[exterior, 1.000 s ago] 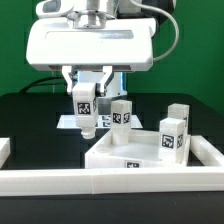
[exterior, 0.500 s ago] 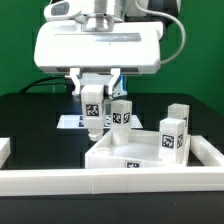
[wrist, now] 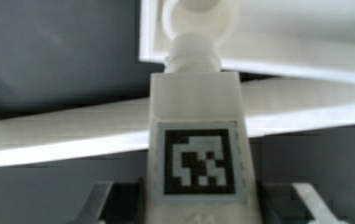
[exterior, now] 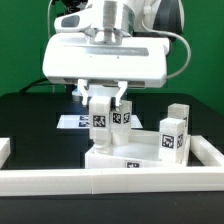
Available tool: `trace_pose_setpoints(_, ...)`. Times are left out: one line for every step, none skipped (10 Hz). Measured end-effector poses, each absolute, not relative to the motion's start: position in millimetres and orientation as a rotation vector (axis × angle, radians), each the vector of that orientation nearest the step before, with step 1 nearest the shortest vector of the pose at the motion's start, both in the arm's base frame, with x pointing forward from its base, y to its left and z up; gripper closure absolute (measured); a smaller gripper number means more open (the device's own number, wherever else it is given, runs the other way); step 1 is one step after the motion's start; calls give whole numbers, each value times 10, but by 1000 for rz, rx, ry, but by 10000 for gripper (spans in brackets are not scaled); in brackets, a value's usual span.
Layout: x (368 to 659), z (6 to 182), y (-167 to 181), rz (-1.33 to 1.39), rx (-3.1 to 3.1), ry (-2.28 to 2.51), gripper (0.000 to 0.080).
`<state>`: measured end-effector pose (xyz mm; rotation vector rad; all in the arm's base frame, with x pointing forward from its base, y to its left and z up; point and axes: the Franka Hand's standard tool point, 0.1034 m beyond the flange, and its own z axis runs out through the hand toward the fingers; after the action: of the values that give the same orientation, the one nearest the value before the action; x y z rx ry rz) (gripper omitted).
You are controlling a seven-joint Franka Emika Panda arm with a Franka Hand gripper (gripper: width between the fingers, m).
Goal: Assemble square table
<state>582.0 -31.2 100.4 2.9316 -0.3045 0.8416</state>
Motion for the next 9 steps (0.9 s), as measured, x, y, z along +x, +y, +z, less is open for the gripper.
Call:
trace_pose_setpoints(5817,999,-298,840,2933,-301,507)
trace_pose_setpoints(5811,993,-299,838,2933,-301,507)
trace_pose_setpoints(5808,990,-293,837,2934,-299,507)
trace_pose_setpoints(5805,986,-282,836,2935,-296,507)
trace_pose_setpoints(5804,986,-266,836,2936,-292,507)
trace_pose_setpoints(5809,999,-264,847,2931,-289,507)
trace_pose_setpoints(5808,1017,-274,865,2922,-285,507)
trace_pose_setpoints(5807,1043,-288,848,2929,-272,507)
trace_pose_setpoints(5828,1096,-306,867,2921,-268,507)
